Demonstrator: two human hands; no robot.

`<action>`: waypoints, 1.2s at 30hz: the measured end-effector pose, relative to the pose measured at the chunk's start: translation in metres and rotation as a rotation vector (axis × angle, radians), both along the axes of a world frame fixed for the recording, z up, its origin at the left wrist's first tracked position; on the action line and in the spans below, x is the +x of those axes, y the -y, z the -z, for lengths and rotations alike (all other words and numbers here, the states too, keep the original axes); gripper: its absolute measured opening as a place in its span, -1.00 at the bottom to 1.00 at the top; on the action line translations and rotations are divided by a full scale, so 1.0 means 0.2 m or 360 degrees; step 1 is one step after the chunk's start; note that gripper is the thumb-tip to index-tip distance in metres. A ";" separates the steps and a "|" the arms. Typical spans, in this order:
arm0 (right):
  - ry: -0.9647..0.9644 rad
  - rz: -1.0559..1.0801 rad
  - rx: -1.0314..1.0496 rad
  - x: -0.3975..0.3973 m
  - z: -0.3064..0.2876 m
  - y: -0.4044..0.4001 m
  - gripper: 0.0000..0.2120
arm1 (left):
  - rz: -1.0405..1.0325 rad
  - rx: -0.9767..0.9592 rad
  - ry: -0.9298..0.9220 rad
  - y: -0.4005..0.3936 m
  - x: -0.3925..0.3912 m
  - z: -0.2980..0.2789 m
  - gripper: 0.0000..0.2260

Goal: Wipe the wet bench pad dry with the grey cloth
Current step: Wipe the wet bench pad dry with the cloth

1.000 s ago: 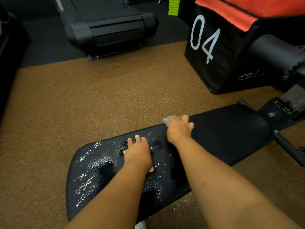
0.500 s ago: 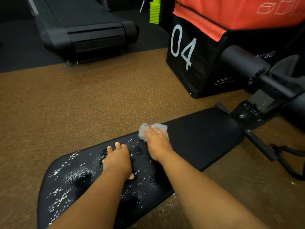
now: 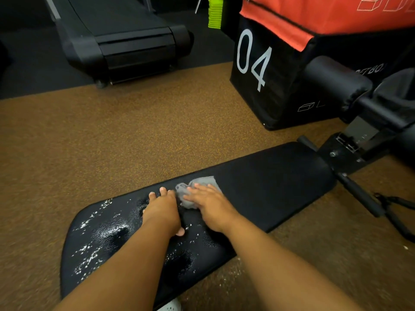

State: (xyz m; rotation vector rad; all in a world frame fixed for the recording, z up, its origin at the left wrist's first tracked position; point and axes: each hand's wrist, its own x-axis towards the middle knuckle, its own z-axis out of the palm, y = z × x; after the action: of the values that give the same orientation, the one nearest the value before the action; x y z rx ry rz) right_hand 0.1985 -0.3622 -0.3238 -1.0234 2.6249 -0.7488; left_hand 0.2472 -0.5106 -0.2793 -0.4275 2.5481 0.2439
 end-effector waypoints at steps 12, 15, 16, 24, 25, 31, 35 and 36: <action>0.0012 0.0029 -0.0124 0.13 0.03 -0.24 -0.49 | -0.0009 0.0014 0.0013 0.00 0.01 -0.02 -0.04; -0.0077 0.0397 0.0020 0.07 0.02 -0.30 -0.46 | -0.0023 0.0022 0.0022 0.00 0.01 -0.02 -0.02; -0.0126 0.0549 0.0065 0.08 0.01 -0.25 -0.43 | -0.0025 0.0015 0.0027 -0.01 0.01 -0.03 -0.02; -0.0055 0.0034 -0.0167 0.28 0.05 -0.39 -0.51 | -0.0004 -0.0003 0.0011 0.00 0.01 -0.02 -0.03; -0.0067 0.0121 -0.0150 0.24 0.05 -0.43 -0.53 | -0.0002 -0.0005 0.0011 0.00 0.01 -0.02 -0.03; -0.0084 0.0641 -0.0082 0.30 0.04 -0.19 -0.43 | -0.0002 -0.0019 0.0038 -0.01 0.00 -0.03 -0.06; -0.0136 0.0020 -0.0256 0.44 0.07 -0.39 -0.49 | -0.0006 -0.0003 0.0025 -0.01 0.00 -0.03 -0.04; -0.0159 -0.0018 -0.0229 0.42 0.07 -0.47 -0.48 | -0.0005 0.0003 0.0026 -0.01 0.01 -0.03 -0.03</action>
State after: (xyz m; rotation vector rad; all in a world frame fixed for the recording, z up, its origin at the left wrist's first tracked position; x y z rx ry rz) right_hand 0.2826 -0.2675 -0.3372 -1.1410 2.6789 -0.9185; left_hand 0.2488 -0.5093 -0.2739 -0.4307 2.5312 0.2429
